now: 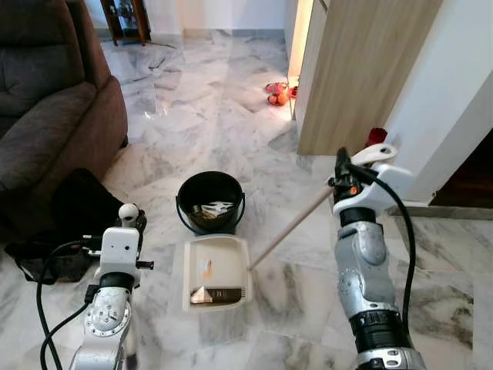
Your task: Sweep floor
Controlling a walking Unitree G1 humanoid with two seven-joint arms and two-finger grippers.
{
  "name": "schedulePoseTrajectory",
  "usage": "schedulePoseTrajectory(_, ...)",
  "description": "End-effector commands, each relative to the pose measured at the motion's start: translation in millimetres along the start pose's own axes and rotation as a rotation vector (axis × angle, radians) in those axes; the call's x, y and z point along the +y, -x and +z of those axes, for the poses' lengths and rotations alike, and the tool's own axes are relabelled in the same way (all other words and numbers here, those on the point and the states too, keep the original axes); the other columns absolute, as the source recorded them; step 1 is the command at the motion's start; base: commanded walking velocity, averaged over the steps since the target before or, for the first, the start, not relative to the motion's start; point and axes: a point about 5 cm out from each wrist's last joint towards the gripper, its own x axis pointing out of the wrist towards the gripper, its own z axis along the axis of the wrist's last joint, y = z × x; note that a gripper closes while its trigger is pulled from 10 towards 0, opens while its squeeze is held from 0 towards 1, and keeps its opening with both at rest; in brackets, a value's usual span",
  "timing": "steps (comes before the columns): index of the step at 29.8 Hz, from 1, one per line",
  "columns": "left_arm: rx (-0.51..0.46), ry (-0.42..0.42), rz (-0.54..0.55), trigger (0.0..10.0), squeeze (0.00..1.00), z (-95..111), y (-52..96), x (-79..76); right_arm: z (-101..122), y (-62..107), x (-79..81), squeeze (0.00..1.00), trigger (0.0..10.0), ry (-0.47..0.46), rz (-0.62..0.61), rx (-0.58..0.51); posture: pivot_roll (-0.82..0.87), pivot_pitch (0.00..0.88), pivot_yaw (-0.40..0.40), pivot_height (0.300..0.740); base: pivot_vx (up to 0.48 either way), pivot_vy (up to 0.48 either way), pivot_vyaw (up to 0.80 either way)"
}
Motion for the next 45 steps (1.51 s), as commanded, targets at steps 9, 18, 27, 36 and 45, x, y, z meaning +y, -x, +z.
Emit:
schedulePoseTrajectory(9,-0.065,-0.036,-0.002,10.0,0.00,9,3.0,-1.0,56,-18.1,16.9,0.00,10.0,-0.054,0.023,-0.184,0.15,0.077,0.004,0.740,0.000,0.000,0.00)
schedulePoseTrajectory(18,-0.064,-0.066,-0.006,10.0,0.00,6,6.7,0.7,68,-24.6,20.0,0.00,10.0,-0.047,0.024,-0.214,0.14,0.097,0.006,0.740,0.028,0.000,0.00)
schedulePoseTrajectory(27,-0.069,-0.072,0.000,10.0,0.00,6,4.8,0.6,68,-24.0,20.5,0.00,10.0,-0.048,0.018,-0.206,0.14,0.097,0.003,0.740,0.270,0.000,0.00)
schedulePoseTrajectory(36,-0.077,-0.067,-0.010,10.0,0.00,7,4.1,-1.8,68,-23.6,22.9,0.00,10.0,-0.035,0.030,-0.206,0.14,0.086,-0.002,0.740,0.337,0.000,0.00)
schedulePoseTrajectory(45,-0.077,-0.069,-0.021,10.0,0.00,7,4.1,-2.5,66,-23.5,23.6,0.00,10.0,-0.036,0.031,-0.186,0.14,0.085,-0.006,0.740,0.376,0.000,0.53)
